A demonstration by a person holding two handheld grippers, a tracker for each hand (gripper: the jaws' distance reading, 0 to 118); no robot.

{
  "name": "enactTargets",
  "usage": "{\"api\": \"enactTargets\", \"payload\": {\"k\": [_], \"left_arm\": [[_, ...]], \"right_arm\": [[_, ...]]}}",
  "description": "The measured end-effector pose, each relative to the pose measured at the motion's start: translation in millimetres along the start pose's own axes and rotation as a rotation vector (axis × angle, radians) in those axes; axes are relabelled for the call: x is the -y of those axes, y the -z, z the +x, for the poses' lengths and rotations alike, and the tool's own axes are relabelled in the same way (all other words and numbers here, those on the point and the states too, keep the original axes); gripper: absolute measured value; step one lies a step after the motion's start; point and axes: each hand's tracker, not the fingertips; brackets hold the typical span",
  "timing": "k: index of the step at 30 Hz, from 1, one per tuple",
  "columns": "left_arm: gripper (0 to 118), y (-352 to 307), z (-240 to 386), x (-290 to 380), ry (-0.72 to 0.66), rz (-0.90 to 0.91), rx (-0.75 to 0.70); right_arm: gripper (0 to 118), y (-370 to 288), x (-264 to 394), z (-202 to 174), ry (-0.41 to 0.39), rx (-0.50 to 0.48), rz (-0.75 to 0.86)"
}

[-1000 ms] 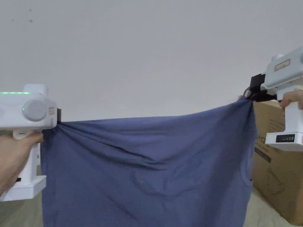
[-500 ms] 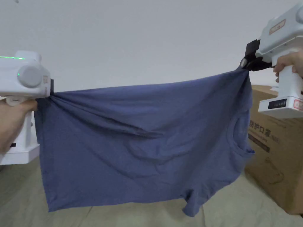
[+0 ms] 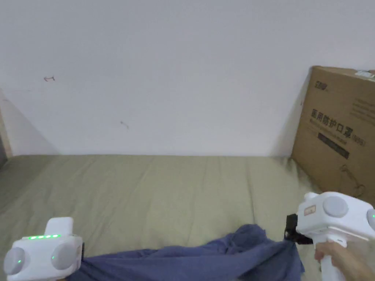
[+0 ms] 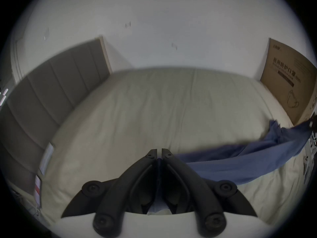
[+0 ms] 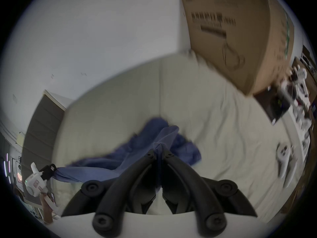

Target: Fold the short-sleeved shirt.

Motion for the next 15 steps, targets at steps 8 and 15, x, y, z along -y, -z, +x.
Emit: {"api": "enactTargets", "payload": {"k": [8,15], "left_arm": [[2,-26,-22,49,-0.028,0.013,0.012],[2,-97,-34,90,0.030,0.052,0.024]], "right_arm": [[4,7,88,30,-0.090,0.026,-0.006],[4,-46,143,46,-0.327,0.070,0.110]]}}
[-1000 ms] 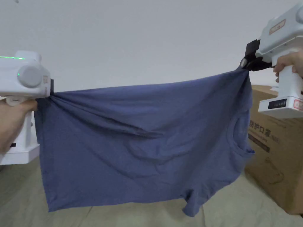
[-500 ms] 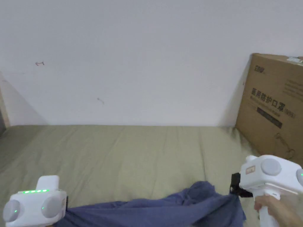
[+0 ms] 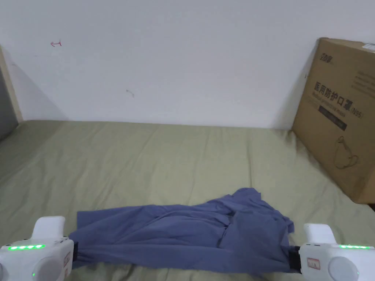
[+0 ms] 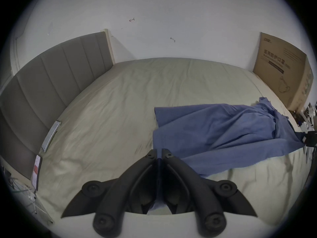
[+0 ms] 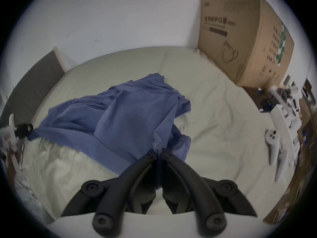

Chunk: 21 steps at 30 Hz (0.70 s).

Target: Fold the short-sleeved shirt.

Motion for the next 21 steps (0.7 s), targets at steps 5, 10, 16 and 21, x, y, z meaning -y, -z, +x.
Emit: {"api": "enactTargets", "payload": {"k": [5,10,16,21], "left_arm": [[2,-60,-21,49,0.044,-0.002,-0.008],[2,-104,-52,104,0.075,-0.038,0.021],[2,-122,-72,142,0.041,-0.093,0.031],[5,-130,-71,149,0.025,-0.070,0.048]], "right_arm": [[4,-29,65,12,-0.068,0.002,-0.026],[4,-40,145,43,-0.079,-0.025,-0.103],[4,-55,197,84,0.172,-0.103,-0.136],[7,-51,198,112,0.140,-0.091,-0.116]]}}
